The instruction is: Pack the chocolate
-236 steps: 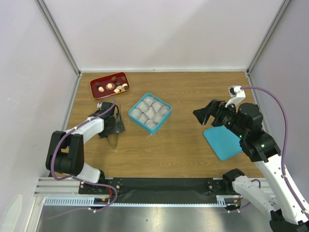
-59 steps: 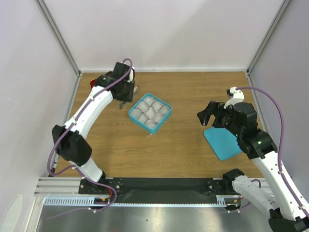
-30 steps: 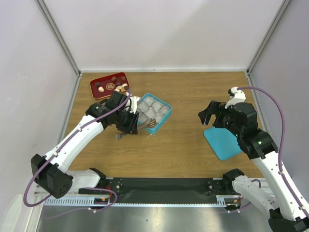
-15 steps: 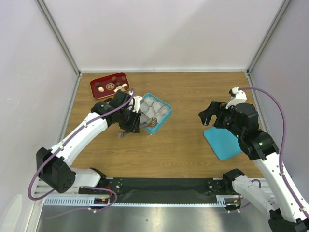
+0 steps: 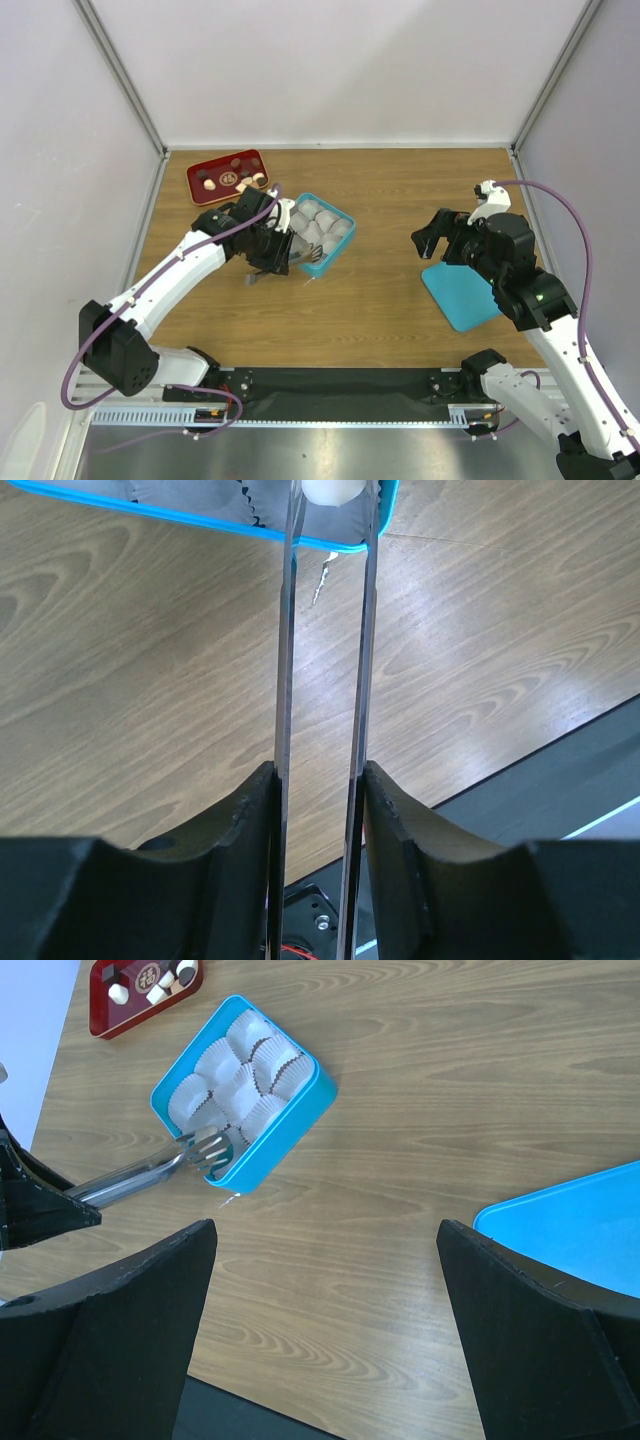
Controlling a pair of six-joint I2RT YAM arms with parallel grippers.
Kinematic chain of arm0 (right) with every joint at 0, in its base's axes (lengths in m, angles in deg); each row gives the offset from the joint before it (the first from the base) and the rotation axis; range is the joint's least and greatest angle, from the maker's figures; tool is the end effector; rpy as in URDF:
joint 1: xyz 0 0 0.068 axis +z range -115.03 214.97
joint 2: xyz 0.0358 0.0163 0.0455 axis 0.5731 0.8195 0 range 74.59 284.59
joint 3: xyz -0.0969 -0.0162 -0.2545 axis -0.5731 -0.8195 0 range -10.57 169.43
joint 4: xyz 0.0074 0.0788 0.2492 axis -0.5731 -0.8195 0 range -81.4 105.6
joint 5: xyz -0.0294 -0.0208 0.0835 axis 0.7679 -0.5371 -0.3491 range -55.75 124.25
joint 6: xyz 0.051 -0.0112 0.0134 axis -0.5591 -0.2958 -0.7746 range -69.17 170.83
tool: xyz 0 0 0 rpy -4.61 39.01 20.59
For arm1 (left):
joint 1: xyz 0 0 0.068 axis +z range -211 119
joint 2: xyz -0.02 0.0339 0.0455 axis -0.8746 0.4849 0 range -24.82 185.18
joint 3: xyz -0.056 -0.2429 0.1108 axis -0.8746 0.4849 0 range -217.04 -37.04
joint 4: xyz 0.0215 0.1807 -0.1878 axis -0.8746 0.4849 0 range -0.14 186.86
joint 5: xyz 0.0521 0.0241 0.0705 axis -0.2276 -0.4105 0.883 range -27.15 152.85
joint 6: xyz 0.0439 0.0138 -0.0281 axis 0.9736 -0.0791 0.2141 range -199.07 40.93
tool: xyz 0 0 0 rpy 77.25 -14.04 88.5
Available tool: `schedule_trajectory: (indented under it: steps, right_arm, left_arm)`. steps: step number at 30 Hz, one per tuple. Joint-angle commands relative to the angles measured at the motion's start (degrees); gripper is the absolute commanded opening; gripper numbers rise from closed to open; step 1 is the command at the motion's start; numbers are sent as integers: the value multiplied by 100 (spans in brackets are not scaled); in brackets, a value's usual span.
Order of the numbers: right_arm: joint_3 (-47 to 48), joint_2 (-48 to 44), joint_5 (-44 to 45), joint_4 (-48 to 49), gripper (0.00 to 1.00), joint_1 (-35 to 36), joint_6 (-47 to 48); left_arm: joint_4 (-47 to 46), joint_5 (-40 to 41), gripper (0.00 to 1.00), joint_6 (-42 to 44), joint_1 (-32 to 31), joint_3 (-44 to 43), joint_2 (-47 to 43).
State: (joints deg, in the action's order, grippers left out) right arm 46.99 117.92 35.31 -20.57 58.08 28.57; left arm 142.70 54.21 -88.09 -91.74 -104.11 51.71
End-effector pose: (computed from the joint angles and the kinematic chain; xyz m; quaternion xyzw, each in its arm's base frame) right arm 0.1404 0.0592 0.3721 -0.0010 0.8287 0.2088 0.5193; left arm 0.2215 -0.1379 0.2924 0.2001 0.9474 -0.1500 0.1995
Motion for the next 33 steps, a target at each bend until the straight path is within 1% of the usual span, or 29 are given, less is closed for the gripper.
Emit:
schedule_trajectory:
  steps: [1, 12, 18, 21, 22, 24, 25, 26, 28, 29, 30, 32, 33]
  right_arm:
    - [71, -18, 43, 197, 100, -9, 2]
    - [71, -70, 52, 197, 100, -17, 2]
    - [54, -97, 61, 188, 99, -17, -6]
    - [80, -97, 43, 189, 100, -17, -6]
    - [89, -106, 26, 206, 100, -17, 2]
    - [89, -106, -18, 241, 100, -17, -24]
    - [71, -123, -44, 250, 100, -17, -24]
    - [62, -114, -44, 276, 100, -9, -41]
    - [19, -141, -53, 285, 100, -17, -68]
    - [18, -141, -192, 294, 100, -17, -68]
    - [18, -149, -211, 285, 100, -17, -68]
    - [45, -167, -211, 268, 100, -17, -50]
    - [62, -185, -211, 268, 100, -17, -50]
  left_arm:
    - [-160, 29, 43, -48, -37, 10, -33]
    - [-81, 3, 47, -100, -37, -131, -86]
    - [68, 73, 47, -144, -37, -359, -121]
    - [209, 459, 47, -170, -28, -867, -112]
    - [279, 582, 47, -179, -28, -1348, -25]
    - [490, 1011, 49, -214, -11, -1895, 133]
    - [551, 1118, 49, -215, 15, -2428, 334]
    - [630, 1180, 50, -215, 59, -2660, 432]
    - [692, 1190, 50, -215, 348, -3230, 651]
    - [762, 1198, 50, -223, 471, -3382, 844]
    - [789, 1233, 49, -241, 734, -3505, 950]
    - [728, 1330, 49, -276, 1060, -3690, 1152]
    - [684, 1374, 49, -354, 1392, -3699, 1197]
